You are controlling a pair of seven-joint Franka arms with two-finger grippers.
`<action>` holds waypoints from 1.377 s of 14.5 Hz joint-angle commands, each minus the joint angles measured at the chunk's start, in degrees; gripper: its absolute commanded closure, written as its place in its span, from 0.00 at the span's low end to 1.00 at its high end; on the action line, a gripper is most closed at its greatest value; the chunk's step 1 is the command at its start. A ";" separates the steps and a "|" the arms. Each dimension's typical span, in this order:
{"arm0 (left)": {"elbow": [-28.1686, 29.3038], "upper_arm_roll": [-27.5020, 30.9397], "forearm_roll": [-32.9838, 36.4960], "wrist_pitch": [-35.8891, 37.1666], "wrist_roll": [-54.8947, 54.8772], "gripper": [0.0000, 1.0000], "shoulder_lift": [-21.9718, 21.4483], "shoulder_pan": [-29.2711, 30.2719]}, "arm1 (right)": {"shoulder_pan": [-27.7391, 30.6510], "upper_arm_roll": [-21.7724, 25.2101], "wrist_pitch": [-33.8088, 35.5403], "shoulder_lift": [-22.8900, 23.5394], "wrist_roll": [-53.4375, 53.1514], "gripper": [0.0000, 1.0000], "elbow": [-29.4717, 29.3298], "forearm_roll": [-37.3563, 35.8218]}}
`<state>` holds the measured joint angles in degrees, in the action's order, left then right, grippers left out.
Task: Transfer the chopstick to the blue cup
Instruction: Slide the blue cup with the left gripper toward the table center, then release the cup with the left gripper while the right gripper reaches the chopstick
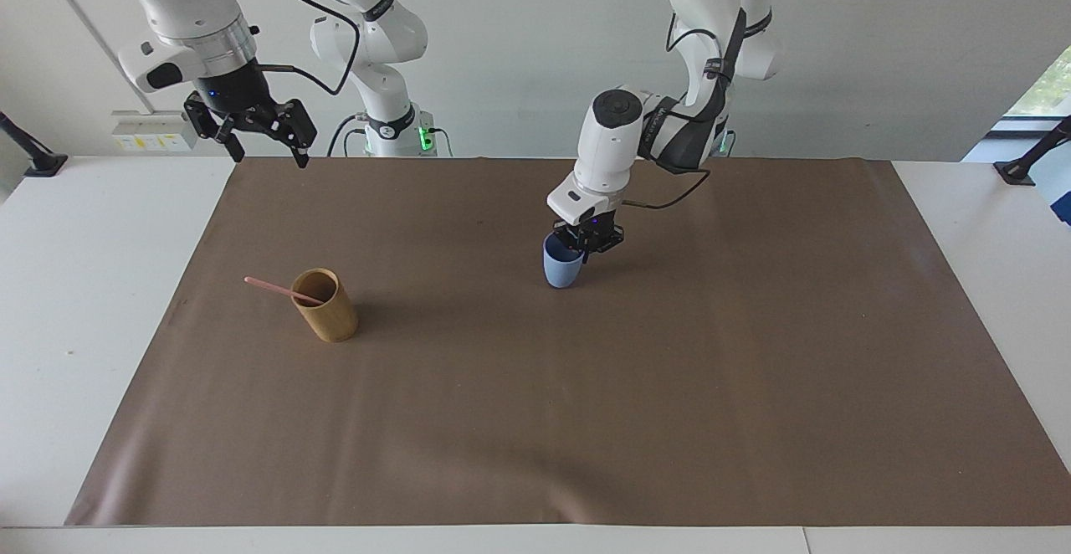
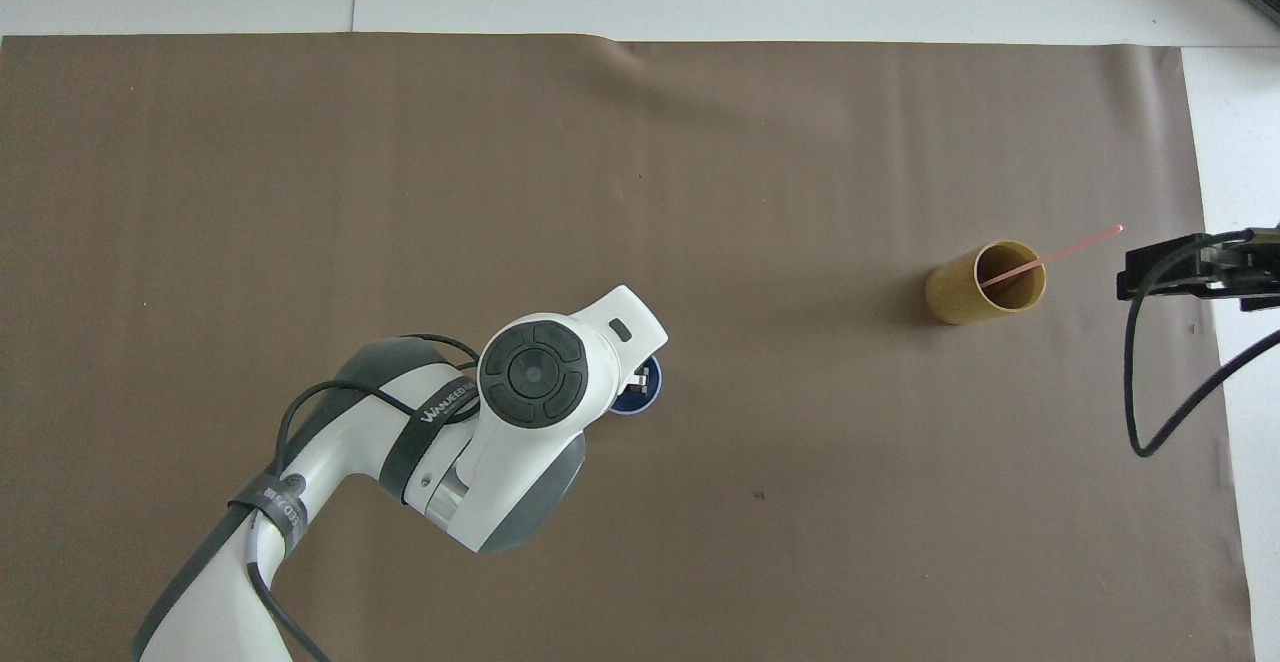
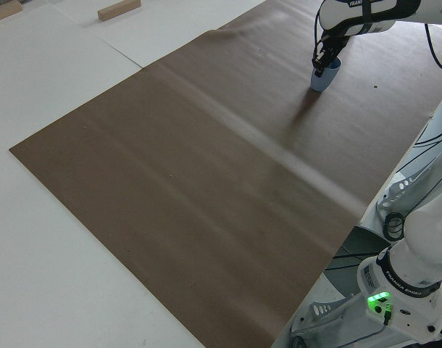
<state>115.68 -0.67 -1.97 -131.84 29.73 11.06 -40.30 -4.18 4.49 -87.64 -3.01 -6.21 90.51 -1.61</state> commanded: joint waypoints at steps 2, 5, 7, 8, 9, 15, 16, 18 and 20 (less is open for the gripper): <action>-0.54 1.11 -0.66 -0.61 0.07 0.10 -0.34 -1.89 | 0.84 -0.45 -0.43 -0.51 1.11 0.00 0.72 0.20; -1.24 1.20 -0.66 -0.70 -0.81 0.00 -0.43 -1.45 | 0.84 -0.45 -0.52 -0.51 1.11 0.00 0.72 0.20; -2.73 1.46 -0.58 0.79 -0.46 0.00 -1.57 -0.92 | 0.84 -0.45 -0.43 -0.51 1.11 0.00 0.72 0.20; -2.57 1.72 -0.58 2.28 -0.29 0.00 -3.14 -0.83 | 0.84 -0.45 -0.43 -0.51 1.11 0.00 0.72 0.20; -2.56 1.99 -0.58 4.29 -0.63 0.00 -4.89 0.04 | 0.84 -0.45 -0.43 -0.51 1.11 0.00 0.72 0.20; -1.77 2.08 0.04 18.53 -11.15 0.00 -15.45 13.20 | 0.84 -0.45 -0.43 -0.51 1.11 0.00 0.72 0.20; -2.21 1.99 0.04 19.60 -15.53 0.00 -16.07 17.32 | 0.84 -0.45 -0.43 -0.51 1.11 0.00 0.72 0.20; -4.48 2.08 0.04 20.13 -25.20 0.00 -16.43 24.36 | 0.84 -0.45 -0.43 -0.51 1.11 0.00 0.72 0.20; -10.26 2.08 0.04 25.11 -30.85 0.00 -15.55 29.29 | 0.84 -0.45 -0.52 -0.51 1.11 0.00 0.72 0.12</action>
<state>110.64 2.31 -1.86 -112.02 3.77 -5.01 -15.21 -4.18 4.49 -87.64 -3.01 -6.21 90.51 -1.61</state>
